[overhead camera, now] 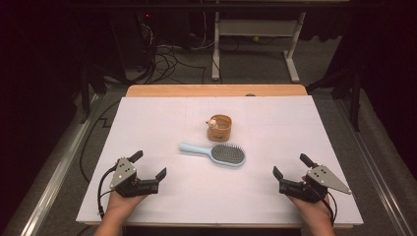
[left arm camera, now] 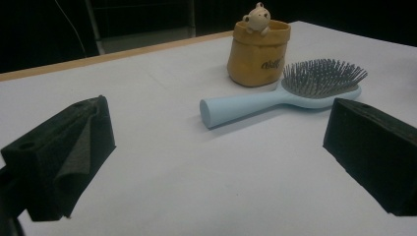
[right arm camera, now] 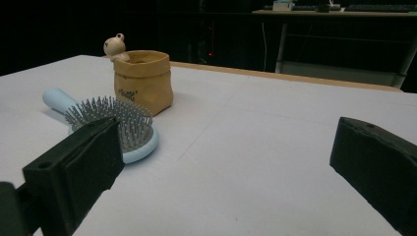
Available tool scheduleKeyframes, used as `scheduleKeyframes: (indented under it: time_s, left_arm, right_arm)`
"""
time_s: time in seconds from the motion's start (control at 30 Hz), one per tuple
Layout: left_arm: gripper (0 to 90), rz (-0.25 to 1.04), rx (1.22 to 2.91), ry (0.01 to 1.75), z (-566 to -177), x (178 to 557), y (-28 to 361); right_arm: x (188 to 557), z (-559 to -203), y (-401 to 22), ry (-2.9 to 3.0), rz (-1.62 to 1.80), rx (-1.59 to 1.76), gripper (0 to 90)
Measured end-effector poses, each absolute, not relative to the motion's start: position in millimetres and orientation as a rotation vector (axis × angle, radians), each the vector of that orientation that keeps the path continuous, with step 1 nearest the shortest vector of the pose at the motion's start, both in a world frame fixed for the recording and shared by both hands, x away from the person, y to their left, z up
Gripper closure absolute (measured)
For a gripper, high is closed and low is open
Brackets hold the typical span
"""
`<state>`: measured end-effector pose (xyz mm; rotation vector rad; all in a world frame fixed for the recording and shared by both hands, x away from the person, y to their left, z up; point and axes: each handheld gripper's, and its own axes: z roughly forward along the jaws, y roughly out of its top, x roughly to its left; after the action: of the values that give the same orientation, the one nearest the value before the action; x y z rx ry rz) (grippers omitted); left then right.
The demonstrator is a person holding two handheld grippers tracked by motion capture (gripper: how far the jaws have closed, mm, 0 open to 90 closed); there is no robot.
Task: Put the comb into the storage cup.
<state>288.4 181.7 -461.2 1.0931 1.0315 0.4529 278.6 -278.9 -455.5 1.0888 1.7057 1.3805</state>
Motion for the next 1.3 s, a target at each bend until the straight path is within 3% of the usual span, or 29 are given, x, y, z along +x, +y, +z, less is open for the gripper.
scheduleKeyframes:
  time_s: [0.83,1.0,1.3]
  left_arm:
    - [0.5,0.453,1.083,1.032,-456.2,288.4,184.1]
    - [16.4,0.441,1.109,1.008,-457.0,284.9,183.4]
    - [23.0,0.434,1.098,1.004,-454.3,283.3,184.9]
  right_arm:
    - [279.1,-456.5,-279.1,1.707,1.382,1.096,0.2]
    - [278.9,-456.2,-279.3,1.706,1.38,1.093,0.2]
    - [278.8,-455.8,-279.2,1.705,1.379,1.092,0.2]
